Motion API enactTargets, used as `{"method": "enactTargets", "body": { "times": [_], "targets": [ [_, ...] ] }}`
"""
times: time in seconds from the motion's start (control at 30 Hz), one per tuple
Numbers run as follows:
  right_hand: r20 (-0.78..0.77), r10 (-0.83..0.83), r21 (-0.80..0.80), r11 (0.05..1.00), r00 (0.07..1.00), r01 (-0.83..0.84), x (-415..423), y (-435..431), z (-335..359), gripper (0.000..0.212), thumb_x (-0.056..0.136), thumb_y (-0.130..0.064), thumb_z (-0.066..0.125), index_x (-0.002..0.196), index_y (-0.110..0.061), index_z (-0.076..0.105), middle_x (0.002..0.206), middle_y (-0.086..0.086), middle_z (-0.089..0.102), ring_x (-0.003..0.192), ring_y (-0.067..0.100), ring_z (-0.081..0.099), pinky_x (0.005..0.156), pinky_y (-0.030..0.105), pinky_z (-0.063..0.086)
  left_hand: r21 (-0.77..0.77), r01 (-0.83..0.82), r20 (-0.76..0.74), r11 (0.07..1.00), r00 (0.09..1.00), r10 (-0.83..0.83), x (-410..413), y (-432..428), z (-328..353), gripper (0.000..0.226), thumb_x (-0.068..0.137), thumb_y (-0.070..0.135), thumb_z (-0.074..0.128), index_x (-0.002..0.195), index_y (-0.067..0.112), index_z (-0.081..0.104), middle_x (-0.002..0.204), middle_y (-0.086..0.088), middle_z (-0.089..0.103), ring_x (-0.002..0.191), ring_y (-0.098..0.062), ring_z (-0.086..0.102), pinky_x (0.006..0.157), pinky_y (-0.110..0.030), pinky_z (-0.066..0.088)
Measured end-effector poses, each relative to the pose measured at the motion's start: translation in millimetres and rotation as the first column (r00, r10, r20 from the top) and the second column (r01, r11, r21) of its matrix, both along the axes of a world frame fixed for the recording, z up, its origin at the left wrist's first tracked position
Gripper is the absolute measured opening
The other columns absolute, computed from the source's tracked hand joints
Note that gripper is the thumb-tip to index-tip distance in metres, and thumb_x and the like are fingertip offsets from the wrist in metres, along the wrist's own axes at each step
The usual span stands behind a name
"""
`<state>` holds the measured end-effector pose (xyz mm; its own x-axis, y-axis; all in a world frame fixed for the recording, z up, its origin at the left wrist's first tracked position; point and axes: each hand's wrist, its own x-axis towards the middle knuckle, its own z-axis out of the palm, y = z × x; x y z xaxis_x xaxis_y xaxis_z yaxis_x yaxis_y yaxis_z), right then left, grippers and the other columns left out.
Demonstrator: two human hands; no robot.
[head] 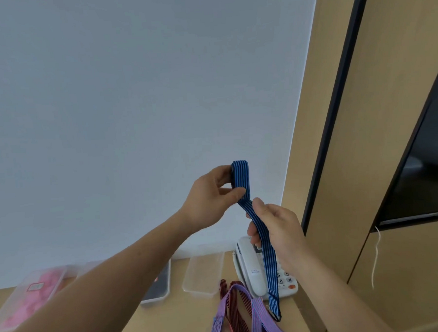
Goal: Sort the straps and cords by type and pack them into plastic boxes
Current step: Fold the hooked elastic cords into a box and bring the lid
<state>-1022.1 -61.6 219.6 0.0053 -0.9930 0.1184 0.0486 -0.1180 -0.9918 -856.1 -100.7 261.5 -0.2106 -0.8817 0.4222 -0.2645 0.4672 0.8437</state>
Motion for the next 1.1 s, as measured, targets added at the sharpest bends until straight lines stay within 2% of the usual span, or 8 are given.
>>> {"method": "enactTargets", "body": {
  "times": [0.17,0.3,0.47,0.57,0.67,0.77,0.83,1.1],
  "targets": [
    [0.084,0.000,0.041,0.999,0.996,-0.003,2.5,1.6,8.0,0.071,0.067,-0.075,0.061,0.085,-0.007,0.070,0.067,0.014,0.069,0.051,0.021,0.060,0.046,0.027,0.047,-0.412,-0.036,0.314,0.911,0.933,0.179,-3.8,5.6,-19.5,0.042,0.093,0.024,0.065,0.133,0.023,0.052,0.118,0.013,0.067,0.094,-0.009,0.071,0.078,-0.029,0.058],
    [0.056,0.001,0.050,0.999,0.998,-0.004,3.7,2.0,11.8,0.075,0.060,-0.083,0.061,0.075,-0.011,0.074,0.070,0.016,0.071,0.053,0.022,0.062,0.047,0.028,0.050,-0.744,0.033,0.366,0.667,0.856,0.366,-6.4,5.8,-24.5,0.037,0.089,0.010,0.059,0.124,0.018,0.052,0.102,0.003,0.073,0.062,-0.021,0.067,0.047,-0.035,0.054],
    [0.089,0.002,0.079,0.997,0.996,-0.009,4.1,2.5,10.0,0.055,0.077,-0.067,0.065,0.075,-0.014,0.076,0.067,0.009,0.069,0.052,0.018,0.058,0.048,0.026,0.048,-0.841,0.151,0.418,0.519,0.790,0.448,-1.0,-2.3,-32.8,0.058,0.077,-0.011,0.061,0.130,0.011,0.054,0.127,-0.008,0.066,0.063,-0.025,0.064,0.046,-0.031,0.052],
    [0.140,-0.015,0.032,0.999,0.990,0.011,1.9,3.3,9.0,0.053,0.072,-0.058,0.071,0.084,-0.007,0.070,0.068,0.007,0.068,0.054,0.016,0.057,0.049,0.026,0.047,-0.674,0.079,0.380,0.735,0.890,0.253,-0.5,0.8,-39.2,0.064,0.081,-0.008,0.061,0.140,0.015,0.053,0.147,-0.004,0.050,0.104,-0.015,0.068,0.074,-0.024,0.057],
    [0.123,-0.004,-0.005,1.000,0.992,0.005,0.4,1.1,7.0,0.037,0.082,-0.043,0.071,0.086,-0.006,0.069,0.070,0.007,0.070,0.054,0.015,0.057,0.050,0.026,0.048,-0.081,0.014,0.022,0.997,1.000,-0.012,-8.5,9.3,-29.8,0.061,0.095,0.014,0.056,0.150,0.025,0.034,0.149,0.007,0.046,0.114,-0.002,0.062,0.089,-0.018,0.051],
    [0.072,0.010,-0.046,0.999,0.997,-0.007,3.9,-0.1,3.2,0.026,0.087,-0.035,0.069,0.086,-0.010,0.070,0.070,0.006,0.071,0.053,0.013,0.057,0.050,0.024,0.048,0.356,0.216,-0.231,0.909,0.963,-0.138,-10.9,9.1,-14.6,0.031,0.098,0.034,0.053,0.119,0.013,0.063,0.100,0.001,0.070,0.084,-0.014,0.068,0.092,-0.042,0.054],
    [0.038,0.013,-0.068,0.998,0.999,-0.010,5.9,-0.2,0.5,0.021,0.087,-0.034,0.069,0.084,-0.013,0.071,0.070,0.007,0.071,0.052,0.013,0.057,0.048,0.023,0.047,0.376,0.308,-0.240,0.874,0.943,-0.229,-8.8,10.4,-13.0,0.031,0.099,0.033,0.052,0.094,0.008,0.068,0.075,-0.001,0.066,0.068,-0.016,0.061,0.085,-0.040,0.052],
    [-0.054,0.018,0.039,0.999,0.998,-0.016,3.2,-6.5,-6.6,0.027,0.089,-0.030,0.070,0.079,-0.005,0.067,0.063,0.010,0.069,0.046,0.017,0.054,0.043,0.024,0.044,0.165,0.001,-0.104,0.986,0.994,0.017,-1.0,-2.4,-13.7,0.039,0.089,0.020,0.071,0.125,0.015,0.057,0.104,0.003,0.075,0.090,-0.016,0.072,0.079,-0.028,0.056]
  ]
}}
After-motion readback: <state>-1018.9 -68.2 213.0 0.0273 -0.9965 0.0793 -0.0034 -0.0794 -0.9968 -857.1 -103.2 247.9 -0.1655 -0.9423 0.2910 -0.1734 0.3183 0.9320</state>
